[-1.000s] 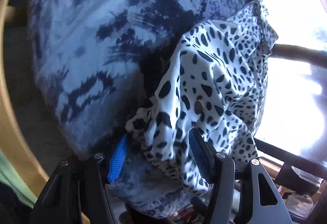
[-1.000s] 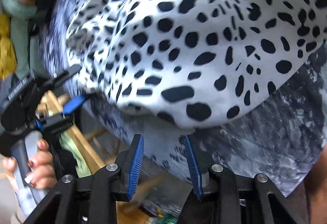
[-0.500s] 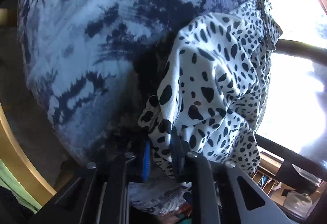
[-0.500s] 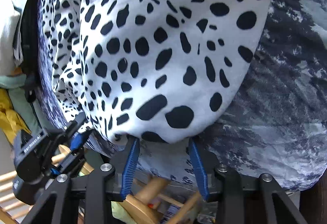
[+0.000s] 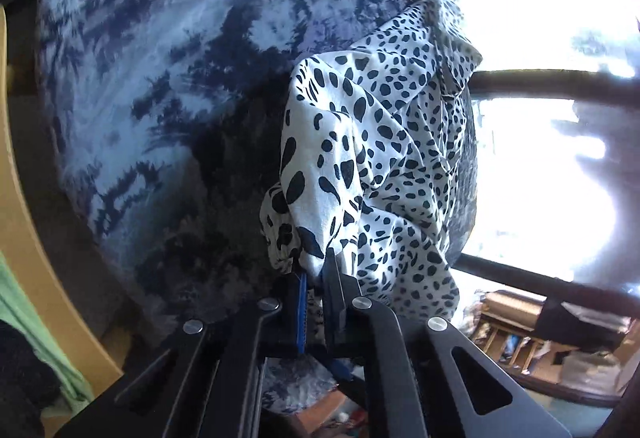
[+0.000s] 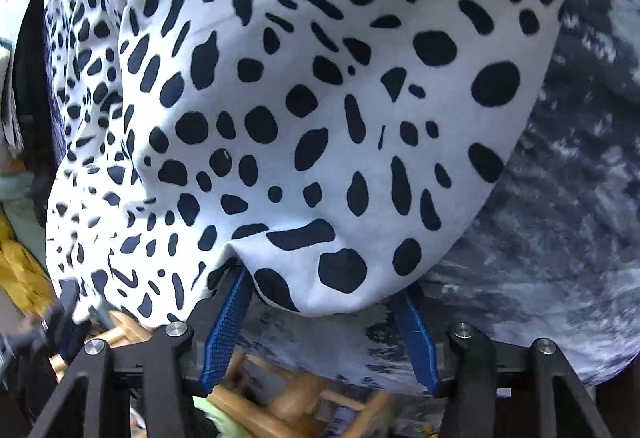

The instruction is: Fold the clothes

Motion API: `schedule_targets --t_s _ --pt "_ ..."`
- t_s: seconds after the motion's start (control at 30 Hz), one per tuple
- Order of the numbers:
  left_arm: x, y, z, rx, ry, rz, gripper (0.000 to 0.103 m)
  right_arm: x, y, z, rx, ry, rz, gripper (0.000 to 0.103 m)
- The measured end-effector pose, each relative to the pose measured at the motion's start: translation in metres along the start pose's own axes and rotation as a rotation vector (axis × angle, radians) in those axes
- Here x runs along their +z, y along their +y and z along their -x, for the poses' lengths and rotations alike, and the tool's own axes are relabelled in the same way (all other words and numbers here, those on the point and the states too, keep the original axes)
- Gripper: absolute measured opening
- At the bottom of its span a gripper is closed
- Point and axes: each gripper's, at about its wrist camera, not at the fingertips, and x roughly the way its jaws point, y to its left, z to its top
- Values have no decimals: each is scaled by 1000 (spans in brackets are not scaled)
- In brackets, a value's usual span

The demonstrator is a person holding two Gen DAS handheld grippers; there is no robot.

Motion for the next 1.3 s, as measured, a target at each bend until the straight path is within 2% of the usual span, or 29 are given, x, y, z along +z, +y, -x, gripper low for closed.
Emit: schedule_targets --t_s 0.1,0.17,0.3,0.43,0.57,0.73,0.8,0.87,0.9,0.97,1.0,1.1,1.2,1.3 --pt "0 -2 -2 15 5 2 6 2 -1 2 27 2 -60 65" --pt "1 2 -3 17 7 17 6 6 -6 9 54 1 -108 75" --pt "3 6 0 21 -2 34 6 5 -6 23 81 -8 -140 84" --pt "3 6 3 59 1 16 6 6 -3 28 87 -10 -166 85" --pt "4 10 3 58 9 30 6 4 5 37 127 -17 -186 88" --pt "2 7 10 55 -10 28 6 14 12 26 92 -11 -212 88" --pt "2 4 11 60 -12 22 6 17 15 20 73 -3 -212 81" --pt "2 0 11 78 -14 7 6 18 17 20 69 2 -224 54" --pt "3 -1 12 84 -14 0 6 18 17 21 67 8 -233 46" --pt "3 -4 13 105 -19 -11 6 18 16 23 49 10 -256 15" --pt "3 -5 13 115 -25 -14 6 18 16 26 41 4 -265 6" --pt "2 -10 17 167 -46 -41 5 14 22 42 68 -22 -253 6" --pt "4 -12 24 202 -64 -48 5 7 30 57 80 -12 -217 5" --pt "7 -15 34 262 -87 -65 1 -6 53 74 55 31 -110 5"
